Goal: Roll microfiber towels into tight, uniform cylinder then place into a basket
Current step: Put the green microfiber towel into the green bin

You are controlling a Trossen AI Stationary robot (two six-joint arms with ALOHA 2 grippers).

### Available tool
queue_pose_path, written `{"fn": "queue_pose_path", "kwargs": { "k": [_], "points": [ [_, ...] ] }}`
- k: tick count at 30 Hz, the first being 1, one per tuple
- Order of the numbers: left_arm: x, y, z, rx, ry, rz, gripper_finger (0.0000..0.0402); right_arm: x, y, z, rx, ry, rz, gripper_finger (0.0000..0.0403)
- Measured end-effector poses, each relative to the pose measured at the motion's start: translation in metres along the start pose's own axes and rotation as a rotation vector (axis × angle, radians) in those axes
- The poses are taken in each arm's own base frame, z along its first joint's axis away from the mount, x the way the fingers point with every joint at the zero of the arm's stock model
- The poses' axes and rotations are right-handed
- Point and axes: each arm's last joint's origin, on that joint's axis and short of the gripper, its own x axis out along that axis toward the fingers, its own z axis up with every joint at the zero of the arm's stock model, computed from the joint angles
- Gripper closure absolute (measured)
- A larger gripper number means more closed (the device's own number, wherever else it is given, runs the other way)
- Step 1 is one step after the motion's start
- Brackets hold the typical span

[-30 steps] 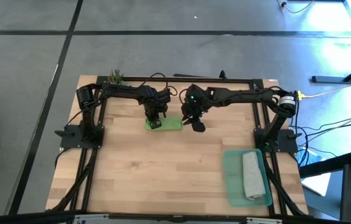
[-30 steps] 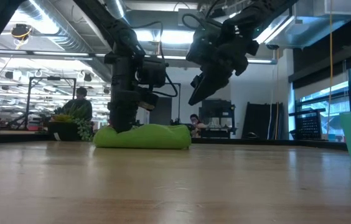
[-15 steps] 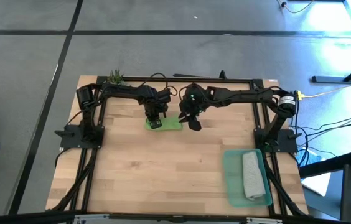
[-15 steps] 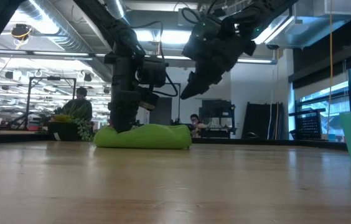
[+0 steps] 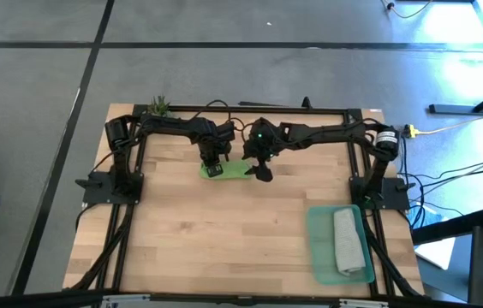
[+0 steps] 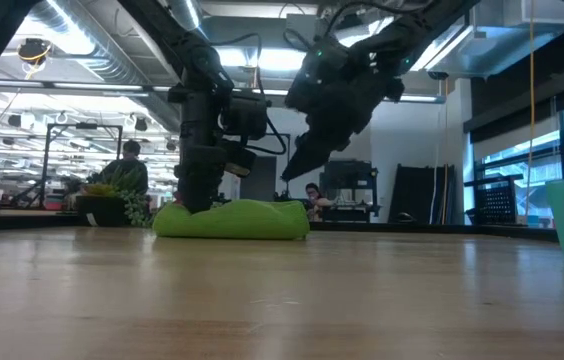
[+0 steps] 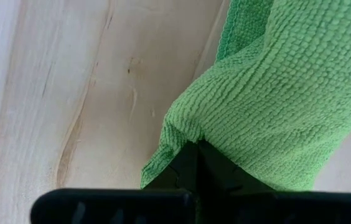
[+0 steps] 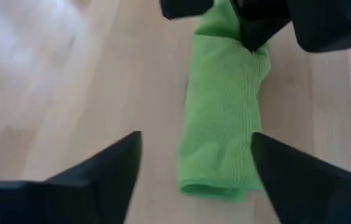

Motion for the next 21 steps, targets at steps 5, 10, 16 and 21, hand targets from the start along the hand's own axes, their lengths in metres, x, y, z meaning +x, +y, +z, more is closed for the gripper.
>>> {"fn": "queue_pose_path", "kwargs": {
  "k": [5, 10, 16, 21],
  "points": [
    [0.000, 0.000, 0.000, 0.000, -0.001, 0.000, 0.0401, 0.015, -0.003, -0.004, -0.017, 0.001, -0.020, 0.0016],
    [0.000, 0.000, 0.000, 0.000, -0.001, 0.000, 0.0401, 0.022, -0.006, -0.003, -0.035, -0.036, -0.022, 0.0014],
    [0.000, 0.000, 0.000, 0.001, -0.002, 0.000, 0.0401, 0.033, -0.008, -0.004, -0.070, -0.067, -0.032, 0.0004],
    [0.000, 0.000, 0.001, 0.001, -0.009, -0.001, 0.0401, 0.045, -0.013, -0.007, -0.081, -0.089, -0.036, 0.0004]
  ]
}}
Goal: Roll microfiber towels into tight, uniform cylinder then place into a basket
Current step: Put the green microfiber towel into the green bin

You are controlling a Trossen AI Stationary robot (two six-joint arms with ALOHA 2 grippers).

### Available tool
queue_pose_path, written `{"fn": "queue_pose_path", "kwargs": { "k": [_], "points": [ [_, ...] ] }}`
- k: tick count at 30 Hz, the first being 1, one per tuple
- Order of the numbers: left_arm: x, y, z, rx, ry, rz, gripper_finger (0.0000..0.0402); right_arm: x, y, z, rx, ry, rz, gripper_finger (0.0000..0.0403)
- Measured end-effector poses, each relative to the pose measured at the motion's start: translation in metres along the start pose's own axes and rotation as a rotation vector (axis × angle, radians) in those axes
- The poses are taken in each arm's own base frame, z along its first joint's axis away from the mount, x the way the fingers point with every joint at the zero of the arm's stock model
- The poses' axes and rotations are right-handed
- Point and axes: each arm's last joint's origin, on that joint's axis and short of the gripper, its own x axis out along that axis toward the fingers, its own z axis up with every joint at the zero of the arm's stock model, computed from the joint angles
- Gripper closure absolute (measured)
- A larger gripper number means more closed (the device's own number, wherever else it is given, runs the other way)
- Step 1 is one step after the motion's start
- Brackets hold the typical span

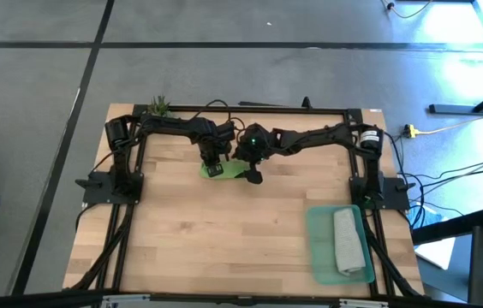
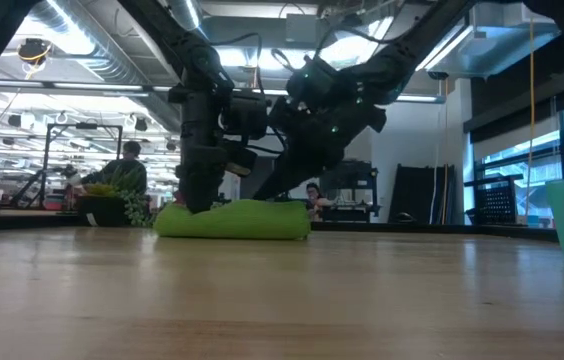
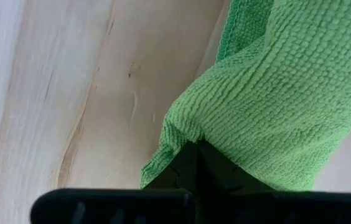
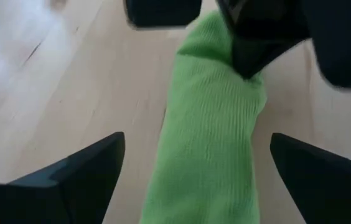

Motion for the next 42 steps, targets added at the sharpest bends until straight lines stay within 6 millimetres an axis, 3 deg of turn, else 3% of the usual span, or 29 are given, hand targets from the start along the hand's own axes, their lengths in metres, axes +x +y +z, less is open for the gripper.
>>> {"fn": "queue_pose_path", "kwargs": {
  "k": [17, 32, 37, 42],
  "points": [
    [0.000, 0.000, 0.001, 0.003, -0.014, 0.003, 0.0401, 0.039, -0.006, -0.032, 0.043, 0.031, 0.049, 0.0004],
    [0.000, 0.000, 0.001, 0.004, -0.015, 0.004, 0.0401, 0.050, 0.008, -0.032, -0.018, 0.073, -0.044, 0.0005],
    [0.000, 0.000, 0.002, 0.004, -0.016, 0.004, 0.0401, 0.050, 0.010, -0.032, -0.004, 0.092, -0.067, 0.0040],
    [0.000, 0.000, 0.002, 0.004, -0.018, 0.004, 0.0401, 0.051, 0.010, -0.033, 0.014, 0.099, -0.075, 0.0123]
  ]
}}
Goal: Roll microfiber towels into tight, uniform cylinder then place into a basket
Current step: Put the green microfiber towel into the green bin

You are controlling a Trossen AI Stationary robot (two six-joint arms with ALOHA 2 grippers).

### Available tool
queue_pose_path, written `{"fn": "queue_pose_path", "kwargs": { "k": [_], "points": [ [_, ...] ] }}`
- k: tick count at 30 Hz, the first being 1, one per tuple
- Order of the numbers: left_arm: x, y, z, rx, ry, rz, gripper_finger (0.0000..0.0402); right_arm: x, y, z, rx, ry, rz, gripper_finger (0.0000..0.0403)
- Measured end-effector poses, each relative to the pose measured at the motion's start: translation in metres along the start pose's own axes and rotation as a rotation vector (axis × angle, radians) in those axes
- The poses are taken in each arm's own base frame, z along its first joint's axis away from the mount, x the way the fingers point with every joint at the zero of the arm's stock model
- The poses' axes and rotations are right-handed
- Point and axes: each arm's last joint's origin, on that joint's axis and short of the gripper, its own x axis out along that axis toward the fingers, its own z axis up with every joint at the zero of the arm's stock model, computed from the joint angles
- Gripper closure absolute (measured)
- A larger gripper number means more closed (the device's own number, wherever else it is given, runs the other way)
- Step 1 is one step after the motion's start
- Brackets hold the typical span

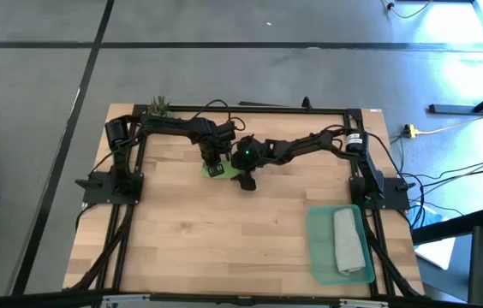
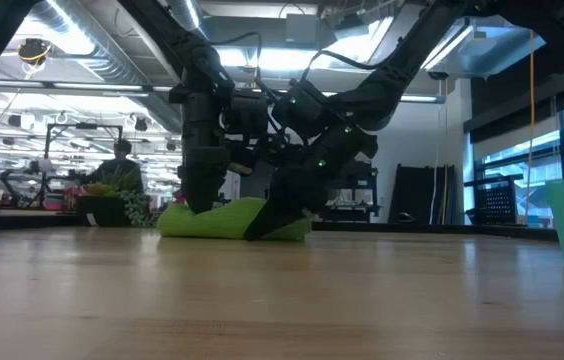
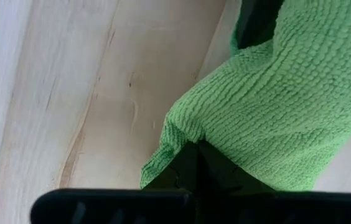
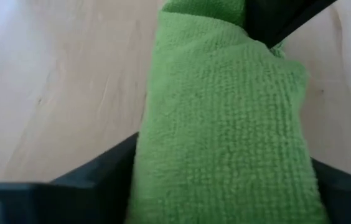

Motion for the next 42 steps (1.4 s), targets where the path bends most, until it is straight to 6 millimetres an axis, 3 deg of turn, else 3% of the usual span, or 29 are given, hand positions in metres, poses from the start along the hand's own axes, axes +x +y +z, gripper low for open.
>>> {"fn": "queue_pose_path", "kwargs": {
  "k": [12, 30, 42],
  "points": [
    [0.000, 0.000, 0.000, 0.000, -0.003, -0.001, 0.0401, 0.002, 0.008, 0.001, 0.013, 0.004, 0.024, 0.0380],
    [0.000, 0.000, 0.008, 0.031, -0.082, 0.021, 0.0401, 0.002, 0.008, 0.001, 0.041, -0.005, 0.052, 0.0382],
    [0.000, -0.002, 0.010, -0.038, -0.101, 0.038, 0.0401, 0.002, 0.008, 0.001, 0.065, -0.008, 0.051, 0.0382]
  ]
}}
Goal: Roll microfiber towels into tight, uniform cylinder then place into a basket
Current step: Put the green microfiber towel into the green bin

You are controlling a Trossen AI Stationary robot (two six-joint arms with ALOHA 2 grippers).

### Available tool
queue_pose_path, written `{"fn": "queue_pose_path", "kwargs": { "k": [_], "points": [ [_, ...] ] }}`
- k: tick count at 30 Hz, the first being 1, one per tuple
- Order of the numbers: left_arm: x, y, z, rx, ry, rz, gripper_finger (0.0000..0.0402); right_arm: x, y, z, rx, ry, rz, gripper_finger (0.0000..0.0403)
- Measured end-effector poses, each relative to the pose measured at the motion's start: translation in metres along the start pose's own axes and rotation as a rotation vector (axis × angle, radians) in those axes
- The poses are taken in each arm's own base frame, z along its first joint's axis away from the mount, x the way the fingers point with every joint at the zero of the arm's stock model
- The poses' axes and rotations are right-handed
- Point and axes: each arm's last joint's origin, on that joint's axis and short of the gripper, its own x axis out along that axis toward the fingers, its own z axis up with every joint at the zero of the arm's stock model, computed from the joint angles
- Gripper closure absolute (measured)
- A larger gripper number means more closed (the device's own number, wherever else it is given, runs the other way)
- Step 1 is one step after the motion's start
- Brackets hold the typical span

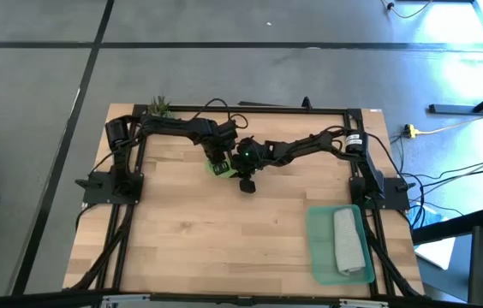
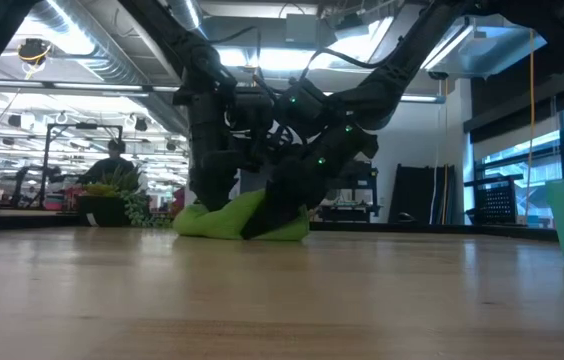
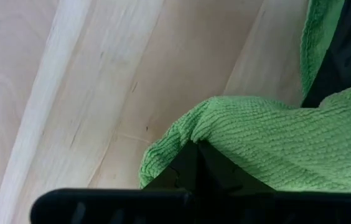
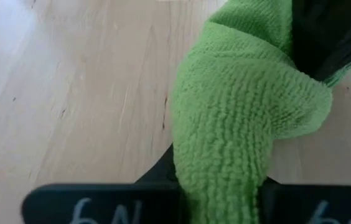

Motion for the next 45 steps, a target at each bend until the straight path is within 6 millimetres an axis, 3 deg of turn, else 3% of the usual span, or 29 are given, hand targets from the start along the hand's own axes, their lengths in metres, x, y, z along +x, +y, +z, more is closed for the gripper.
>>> {"fn": "queue_pose_path", "kwargs": {
  "k": [5, 13, 17, 29, 40, 45],
  "points": [
    [0.000, -0.003, 0.000, 0.022, 0.001, 0.009, 0.0390, 0.000, 0.000, 0.000, 0.000, -0.003, -0.001, 0.0382],
    [0.001, -0.006, 0.001, 0.073, -0.012, 0.025, 0.0328, 0.000, 0.000, 0.000, -0.001, -0.003, 0.000, 0.0382],
    [-0.007, -0.002, -0.001, 0.032, -0.012, 0.025, 0.0326, 0.000, 0.000, 0.000, 0.002, -0.001, 0.003, 0.0382],
    [-0.102, 0.002, -0.017, -0.038, -0.229, 0.118, 0.0327, -0.015, -0.016, 0.003, 0.100, -0.009, 0.013, 0.0383],
    [-0.175, -0.009, -0.055, -0.087, -0.394, 0.211, 0.0327, -0.069, -0.014, 0.030, 0.221, -0.011, -0.169, 0.0383],
    [-0.197, -0.013, -0.076, -0.070, -0.427, 0.206, 0.0327, -0.098, 0.003, 0.040, 0.344, 0.033, -0.313, 0.0383]
  ]
}}
